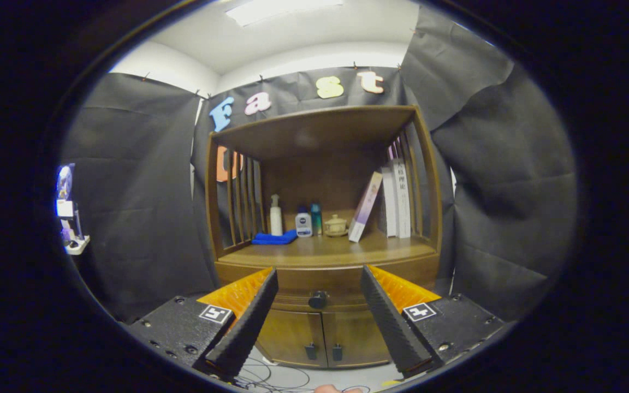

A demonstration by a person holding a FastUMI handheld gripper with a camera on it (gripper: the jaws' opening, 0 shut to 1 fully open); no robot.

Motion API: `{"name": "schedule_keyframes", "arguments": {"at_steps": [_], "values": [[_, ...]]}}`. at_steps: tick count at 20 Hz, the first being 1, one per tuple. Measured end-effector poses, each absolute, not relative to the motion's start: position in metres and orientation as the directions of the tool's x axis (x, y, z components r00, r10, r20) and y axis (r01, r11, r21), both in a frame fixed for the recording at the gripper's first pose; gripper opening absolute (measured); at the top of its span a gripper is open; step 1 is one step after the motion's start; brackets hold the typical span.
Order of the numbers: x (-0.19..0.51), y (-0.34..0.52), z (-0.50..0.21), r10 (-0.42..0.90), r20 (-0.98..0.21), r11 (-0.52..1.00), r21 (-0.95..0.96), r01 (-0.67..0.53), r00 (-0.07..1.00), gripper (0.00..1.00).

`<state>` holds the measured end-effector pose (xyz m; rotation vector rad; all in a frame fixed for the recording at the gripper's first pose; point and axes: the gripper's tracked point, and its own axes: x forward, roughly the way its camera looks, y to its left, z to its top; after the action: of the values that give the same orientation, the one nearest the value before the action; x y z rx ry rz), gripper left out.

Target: Pull open the drawer, take out the items inside it, and place them on the countertop above the cabinet.

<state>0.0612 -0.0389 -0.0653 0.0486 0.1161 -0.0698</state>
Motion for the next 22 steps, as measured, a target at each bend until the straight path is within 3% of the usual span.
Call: {"name": "schedule_keyframes", "arguments": {"at_steps": [18, 22], "values": [[0.188, -0.076, -0.184, -0.145, -0.28, 0.986, 0.045, 0.163, 0.949, 0.99], [0.213, -0.074, -0.201, -0.114, -0.304, 0.988, 0.062, 0.139, 0.946, 0.95]]}}
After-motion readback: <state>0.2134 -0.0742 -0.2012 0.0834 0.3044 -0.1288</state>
